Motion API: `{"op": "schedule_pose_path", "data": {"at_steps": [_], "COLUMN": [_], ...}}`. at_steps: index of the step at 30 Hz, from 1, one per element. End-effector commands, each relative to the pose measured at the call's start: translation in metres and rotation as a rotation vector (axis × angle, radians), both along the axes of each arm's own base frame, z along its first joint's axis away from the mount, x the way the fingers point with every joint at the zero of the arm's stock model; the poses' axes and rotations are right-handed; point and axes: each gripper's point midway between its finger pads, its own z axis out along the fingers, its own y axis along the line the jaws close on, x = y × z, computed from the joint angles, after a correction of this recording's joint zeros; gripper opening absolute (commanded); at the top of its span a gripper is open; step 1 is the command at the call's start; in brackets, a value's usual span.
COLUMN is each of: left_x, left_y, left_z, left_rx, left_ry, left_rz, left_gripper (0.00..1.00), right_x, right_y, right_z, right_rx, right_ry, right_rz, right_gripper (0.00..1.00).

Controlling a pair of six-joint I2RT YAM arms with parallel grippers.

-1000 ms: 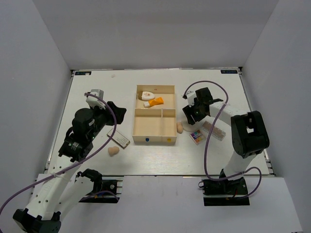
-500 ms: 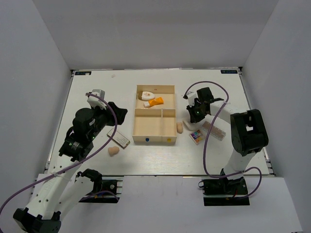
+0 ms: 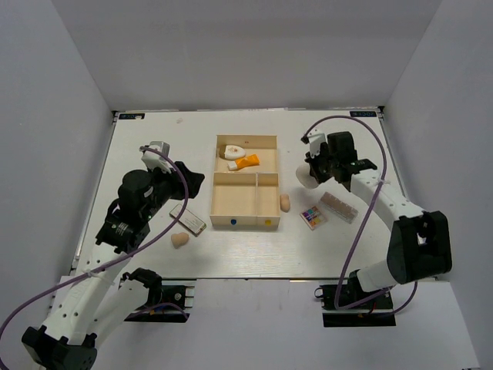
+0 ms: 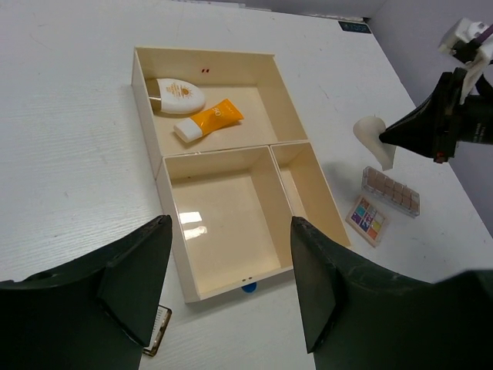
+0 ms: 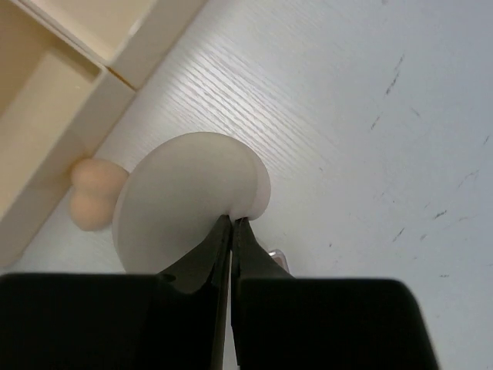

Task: Organize the makeup

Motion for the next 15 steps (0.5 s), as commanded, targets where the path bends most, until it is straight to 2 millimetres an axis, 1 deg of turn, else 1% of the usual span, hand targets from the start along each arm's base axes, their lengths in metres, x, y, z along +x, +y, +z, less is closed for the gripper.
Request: {"op": "schedule_pose_path", "data": {"at_steps": [1, 2, 4, 5, 6, 7, 9, 11, 12, 14, 15], "left_x": [-0.001, -0.001, 0.0, 0.0, 0.001, 0.001, 0.002, 0.002, 0.003, 0.003, 0.003], "left_y": [-0.004, -0.004, -0.004, -0.004, -0.005, -0.005, -0.005, -0.005, -0.005, -0.005, -0.005], "left_z": [0.002, 0.003, 0.001, 0.001, 0.0, -0.001, -0.003, -0.004, -0.004, -0.004, -0.005], "left_rx": [-0.009, -0.009, -0.007, -0.007, -0.004, -0.003, -0.002, 0.0, 0.002, 0.003, 0.003], "left_ry": [-0.01, -0.013, -0.009, -0.009, -0.004, -0.001, 0.004, 0.006, 0.009, 0.007, 0.008], "left_rz": [-0.02, -0.019, -0.019, -0.02, -0.021, -0.022, -0.02, -0.022, -0.021, -0.021, -0.021], "left_gripper": [0.73, 0.73, 0.73, 0.73, 0.73, 0.73, 0.72, 0.73, 0.73, 0.73, 0.72], "right_x": [-0.004, -0.006, -0.014, -0.017, -0.021, -0.021, -0.027, -0.027, -0.029, -0.027, -0.03], "right_y": [0.025, 0.029, 0.046, 0.05, 0.06, 0.067, 0.08, 0.086, 0.094, 0.098, 0.105], "right_z": [0.028, 0.031, 0.037, 0.038, 0.037, 0.042, 0.041, 0.041, 0.039, 0.042, 0.04], "right_rx": [0.069, 0.078, 0.104, 0.108, 0.107, 0.11, 0.103, 0.091, 0.077, 0.067, 0.06], "right_ry": [-0.075, -0.077, -0.083, -0.078, -0.068, -0.079, -0.072, -0.081, -0.078, -0.091, -0.084], "right_rz": [0.095, 0.111, 0.174, 0.188, 0.22, 0.242, 0.288, 0.308, 0.326, 0.337, 0.355], "right_gripper": [0.0, 0.0, 0.0, 0.0, 0.0, 0.0, 0.0, 0.0, 0.0, 0.0, 0.0]}}
